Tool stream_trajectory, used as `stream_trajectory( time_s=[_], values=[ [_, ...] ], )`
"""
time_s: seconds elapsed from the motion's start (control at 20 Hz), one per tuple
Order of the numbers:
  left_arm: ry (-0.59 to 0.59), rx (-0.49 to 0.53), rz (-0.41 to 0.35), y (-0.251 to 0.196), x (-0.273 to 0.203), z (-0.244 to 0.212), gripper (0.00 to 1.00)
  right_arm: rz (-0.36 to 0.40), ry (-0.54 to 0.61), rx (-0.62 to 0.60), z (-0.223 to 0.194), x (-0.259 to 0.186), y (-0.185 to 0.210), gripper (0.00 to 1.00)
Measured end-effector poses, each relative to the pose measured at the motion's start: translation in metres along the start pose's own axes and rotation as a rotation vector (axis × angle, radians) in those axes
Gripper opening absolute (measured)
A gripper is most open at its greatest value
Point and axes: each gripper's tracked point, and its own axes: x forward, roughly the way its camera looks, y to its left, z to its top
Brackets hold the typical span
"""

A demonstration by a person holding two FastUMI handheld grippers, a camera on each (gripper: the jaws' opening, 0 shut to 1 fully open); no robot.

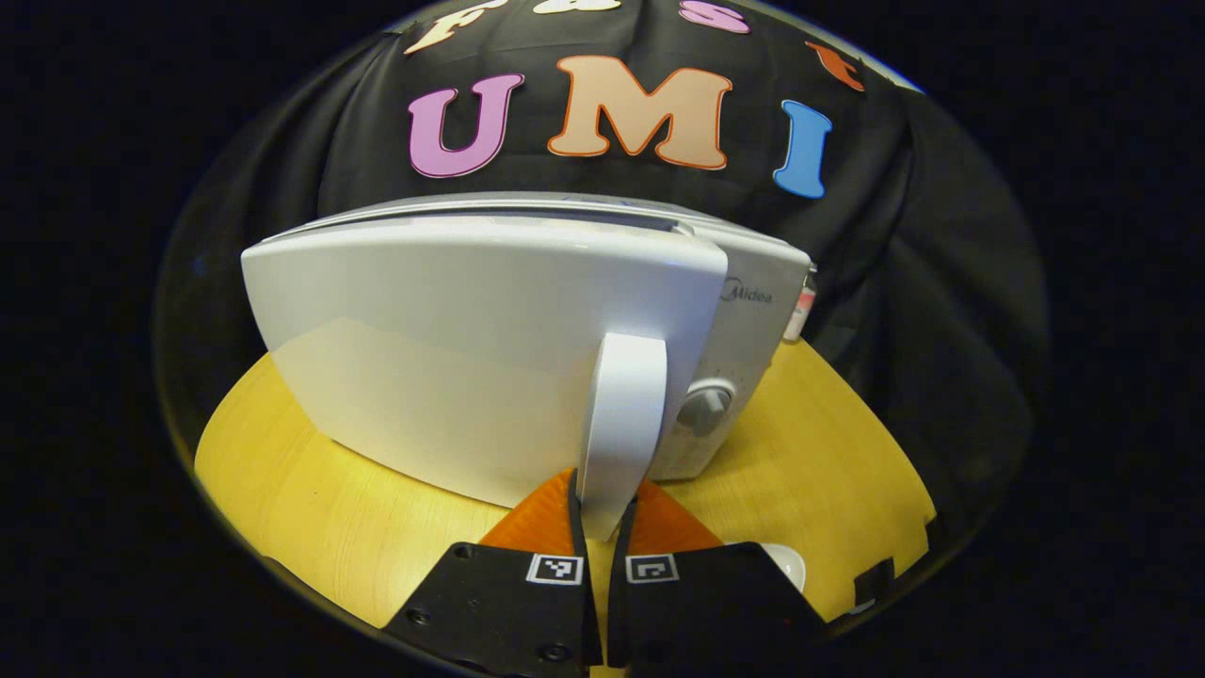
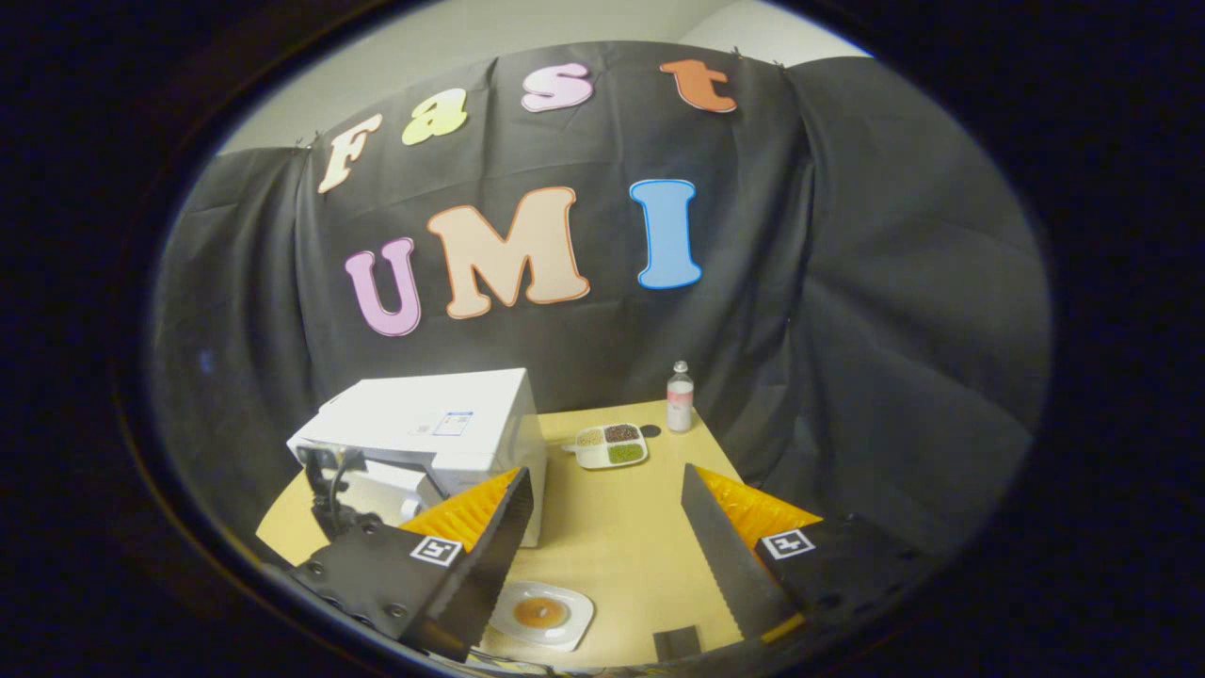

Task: Open the microwave oven with the left hand, put the food in, and close the microwave oven.

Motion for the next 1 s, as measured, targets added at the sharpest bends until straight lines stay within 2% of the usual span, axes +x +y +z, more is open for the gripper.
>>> stream_trajectory(
  time_s=[0.05,0.45,0.65,0.85,0.95,1.0],
  values=[
    [-0.006,-0.017,-0.002,0.002,-0.008,-0.002,0.02,0.011,0.000,0.001,-0.002,0.002,0.002,0.92],
    [0.007,0.010,0.022,0.020,-0.048,-0.027,0.05,0.101,0.033,-0.039,-0.023,-0.002,0.029,0.92],
    [0.023,0.013,0.039,0.036,-0.077,-0.041,0.13,0.148,0.056,-0.033,-0.034,-0.011,0.049,0.92],
    [0.031,-0.087,0.100,0.062,-0.105,-0.056,0.25,0.191,0.066,-0.034,-0.037,-0.015,0.069,0.92],
    [0.040,-0.101,0.118,0.076,-0.116,-0.063,0.34,0.218,0.072,-0.037,-0.039,-0.013,0.083,0.92],
    [0.043,-0.103,0.129,0.082,-0.123,-0.065,0.35,0.231,0.075,-0.040,-0.040,-0.013,0.090,0.92]
  ],
)
